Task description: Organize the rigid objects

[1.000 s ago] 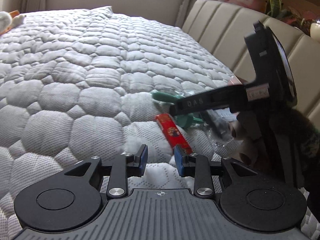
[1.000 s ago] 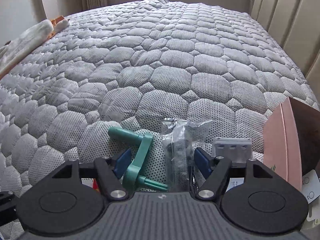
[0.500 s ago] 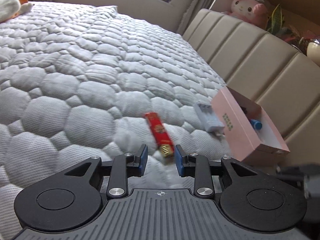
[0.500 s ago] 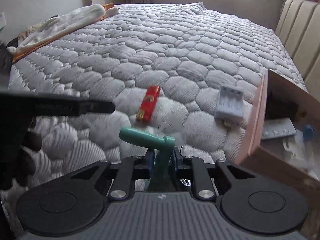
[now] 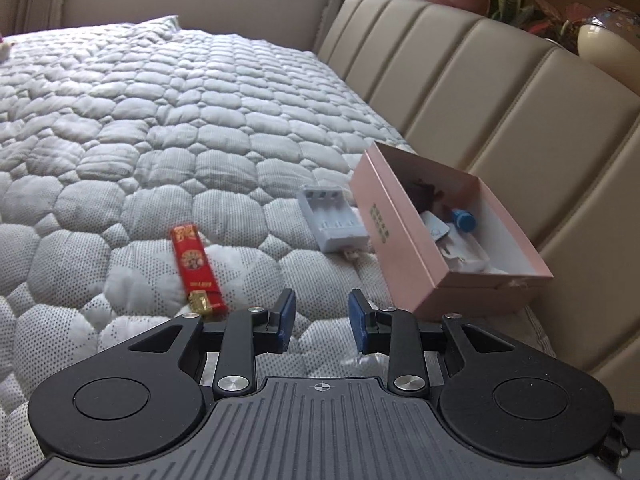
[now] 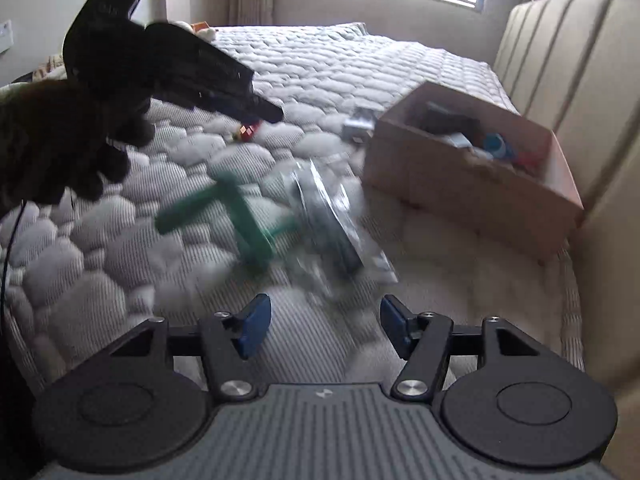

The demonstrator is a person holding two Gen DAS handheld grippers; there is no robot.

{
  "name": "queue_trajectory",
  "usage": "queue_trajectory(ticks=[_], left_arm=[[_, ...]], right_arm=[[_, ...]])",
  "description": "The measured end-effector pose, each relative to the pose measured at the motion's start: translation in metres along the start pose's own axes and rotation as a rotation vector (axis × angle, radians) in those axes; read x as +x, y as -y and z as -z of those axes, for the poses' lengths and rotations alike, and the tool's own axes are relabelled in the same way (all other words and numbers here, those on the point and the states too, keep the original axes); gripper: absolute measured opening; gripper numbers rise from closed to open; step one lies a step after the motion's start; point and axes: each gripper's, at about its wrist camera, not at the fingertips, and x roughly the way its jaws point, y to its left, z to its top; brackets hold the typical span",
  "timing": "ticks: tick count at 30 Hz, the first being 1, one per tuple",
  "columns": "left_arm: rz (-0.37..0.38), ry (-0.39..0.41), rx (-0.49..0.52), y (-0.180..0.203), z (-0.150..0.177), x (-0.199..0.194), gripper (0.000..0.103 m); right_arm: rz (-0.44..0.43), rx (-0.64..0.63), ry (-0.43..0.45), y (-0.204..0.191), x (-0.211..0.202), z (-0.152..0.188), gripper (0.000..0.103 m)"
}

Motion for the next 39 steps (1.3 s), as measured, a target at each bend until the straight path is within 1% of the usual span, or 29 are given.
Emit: queue_trajectory(ticks=[2, 4, 6, 8, 10, 12, 14, 16, 17, 20, 22, 24, 28, 31, 35, 37, 39], left_arm=[[0.005, 0.001, -0.005, 0.005, -0.01, 0.008, 0.032], [0.03, -0.011, -0.027, 0.01, -0.025, 0.021, 0.032], [0.073, -0.039, -0.086, 0.014, -0.044, 0.042, 0.032], [0.078, -0.061, -0.147, 0.017, -0.061, 0.063, 0.032], [0.026, -0.061, -0.176, 0.019, -0.074, 0.079, 0.032], [-0.046, -0.055, -0.187, 0.02, -0.082, 0.091, 0.032], [-0.103, -0.07, -0.169, 0.022, -0.086, 0.102, 0.032], [-0.142, -0.103, -0.147, 0.023, -0.086, 0.113, 0.032], [-0.153, -0.12, -0.146, 0.022, -0.084, 0.118, 0.032], [-0.145, -0.161, -0.149, 0.02, -0.076, 0.129, 0.032], [-0.154, -0.171, -0.13, 0.021, -0.071, 0.133, 0.032], [-0.15, -0.164, -0.099, 0.023, -0.067, 0.131, 0.031], [-0.111, -0.192, -0.05, 0.023, -0.055, 0.114, 0.029], [-0.077, -0.213, -0.015, 0.019, -0.039, 0.092, 0.028], [-0.034, -0.239, 0.014, 0.011, -0.008, 0.055, 0.028], [-0.012, -0.248, 0.012, 0.005, 0.008, 0.036, 0.028], [0.018, -0.248, -0.02, -0.003, 0.023, 0.019, 0.028]], right_arm=[[0.02, 0.015, 0.01, 0.008, -0.005, 0.015, 0.063], [0.049, 0.031, 0.038, 0.015, -0.009, 0.027, 0.065], [0.08, 0.044, 0.063, 0.02, -0.008, 0.035, 0.065], [0.088, 0.062, 0.089, 0.023, -0.006, 0.041, 0.067], [0.084, 0.077, 0.111, 0.026, -0.004, 0.045, 0.068], [0.082, 0.079, 0.129, 0.026, -0.004, 0.048, 0.068], [0.072, 0.085, 0.142, 0.028, -0.004, 0.05, 0.068], [0.05, 0.11, 0.148, 0.033, -0.003, 0.053, 0.069], [0.04, 0.124, 0.149, 0.035, -0.003, 0.053, 0.069], [0.022, 0.146, 0.156, 0.038, -0.003, 0.055, 0.07], [0.018, 0.151, 0.162, 0.038, -0.003, 0.056, 0.07], [0.017, 0.152, 0.163, 0.038, -0.003, 0.056, 0.07], [0.023, 0.148, 0.161, 0.037, -0.002, 0.055, 0.07], [0.022, 0.147, 0.157, 0.037, -0.001, 0.055, 0.07], [0.03, 0.14, 0.146, 0.035, 0.0, 0.052, 0.07], [0.035, 0.134, 0.14, 0.034, 0.0, 0.05, 0.07], [0.034, 0.136, 0.13, 0.034, -0.001, 0.046, 0.07]])
